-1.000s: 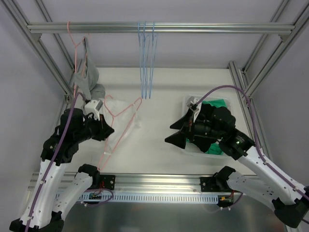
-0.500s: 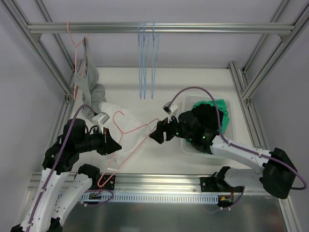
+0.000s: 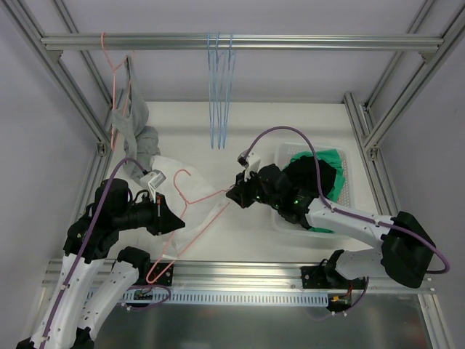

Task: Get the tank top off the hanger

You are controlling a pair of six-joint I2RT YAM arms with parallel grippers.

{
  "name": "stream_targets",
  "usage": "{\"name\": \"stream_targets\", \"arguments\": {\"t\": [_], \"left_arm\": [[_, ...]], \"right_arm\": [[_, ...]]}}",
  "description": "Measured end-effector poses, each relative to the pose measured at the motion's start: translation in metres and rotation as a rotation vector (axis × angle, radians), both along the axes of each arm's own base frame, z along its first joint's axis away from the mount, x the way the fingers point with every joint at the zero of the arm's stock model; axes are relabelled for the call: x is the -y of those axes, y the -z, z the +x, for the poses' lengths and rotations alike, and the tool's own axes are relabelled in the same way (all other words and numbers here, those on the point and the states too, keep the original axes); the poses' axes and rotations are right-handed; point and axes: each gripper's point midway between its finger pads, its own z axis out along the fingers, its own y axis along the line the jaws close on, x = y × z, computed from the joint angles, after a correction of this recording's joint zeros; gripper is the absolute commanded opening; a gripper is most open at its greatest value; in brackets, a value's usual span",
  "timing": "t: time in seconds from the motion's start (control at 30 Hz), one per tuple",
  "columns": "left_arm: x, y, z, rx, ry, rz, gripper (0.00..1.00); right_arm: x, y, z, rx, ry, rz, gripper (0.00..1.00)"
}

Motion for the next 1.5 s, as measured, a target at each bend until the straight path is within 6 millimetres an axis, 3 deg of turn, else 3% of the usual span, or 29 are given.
{"name": "stream_targets", "arguments": {"t": [0.17, 0.23, 0.33, 0.43, 0.5, 0.6, 0.67, 0.73, 0.8, 0.9, 0.97, 1.03, 1.1, 1.2, 1.3, 1.4, 1.43, 1.5], "left_arm": [[0.001, 0.0, -0.001, -0.001, 0.005, -0.003, 0.0], [0.002, -0.002, -0.003, -0.003, 0.017, -0.013, 0.0], [0.006, -0.01, -0.007, 0.003, 0.047, -0.039, 0.0], [0.009, -0.032, -0.012, 0.044, 0.082, -0.076, 0.0], [0.012, -0.059, -0.016, 0.099, 0.11, -0.112, 0.0], [0.018, -0.116, -0.02, 0.253, 0.156, -0.193, 0.0], [0.021, -0.158, -0.021, 0.392, 0.18, -0.259, 0.0], [0.025, -0.194, -0.02, 0.534, 0.201, -0.336, 0.0], [0.03, -0.221, -0.014, 0.645, 0.209, -0.417, 0.0], [0.036, -0.247, 0.003, 0.805, 0.206, -0.547, 0.0], [0.04, -0.259, 0.012, 0.866, 0.207, -0.608, 0.0], [0.045, -0.276, 0.02, 0.94, 0.21, -0.677, 0.0], [0.048, -0.292, 0.024, 1.023, 0.208, -0.737, 0.0], [0.049, -0.309, 0.03, 1.114, 0.199, -0.795, 0.0], [0.05, -0.315, 0.035, 1.152, 0.199, -0.822, 0.0], [0.049, -0.307, 0.043, 1.119, 0.15, -0.777, 0.0], [0.044, -0.305, 0.044, 1.117, 0.104, -0.756, 0.0], [0.026, -0.295, 0.044, 1.102, -0.028, -0.7, 0.0]], "right_arm": [[0.021, -0.018, 0.012, 0.086, 0.087, -0.027, 0.0], [0.04, -0.028, 0.021, 0.121, 0.149, -0.062, 0.0], [0.078, -0.045, 0.053, 0.148, 0.294, -0.108, 0.0], [0.109, -0.054, 0.079, 0.146, 0.395, -0.137, 0.0], [0.117, -0.055, 0.082, 0.136, 0.407, -0.151, 0.0], [0.116, -0.062, 0.066, 0.123, 0.353, -0.132, 0.0], [0.117, -0.083, 0.049, 0.139, 0.307, -0.073, 0.0], [0.121, -0.118, 0.031, 0.185, 0.271, 0.019, 0.0], [0.126, -0.171, 0.005, 0.255, 0.222, 0.16, 0.0], [0.132, -0.242, -0.036, 0.34, 0.117, 0.348, 0.0], [0.128, -0.273, -0.06, 0.363, 0.028, 0.445, 0.0], [0.114, -0.284, -0.081, 0.34, -0.087, 0.511, 0.0], [0.09, -0.273, -0.097, 0.268, -0.199, 0.511, 0.0], [0.049, -0.23, -0.104, 0.138, -0.291, 0.424, 0.0], [0.015, -0.162, -0.099, 0.011, -0.29, 0.263, 0.0], [0.009, -0.093, -0.093, -0.069, -0.222, 0.08, 0.02], [0.011, -0.078, -0.092, -0.08, -0.203, 0.04, 0.2], [0.015, -0.06, -0.09, -0.092, -0.169, -0.012, 0.37]]}}
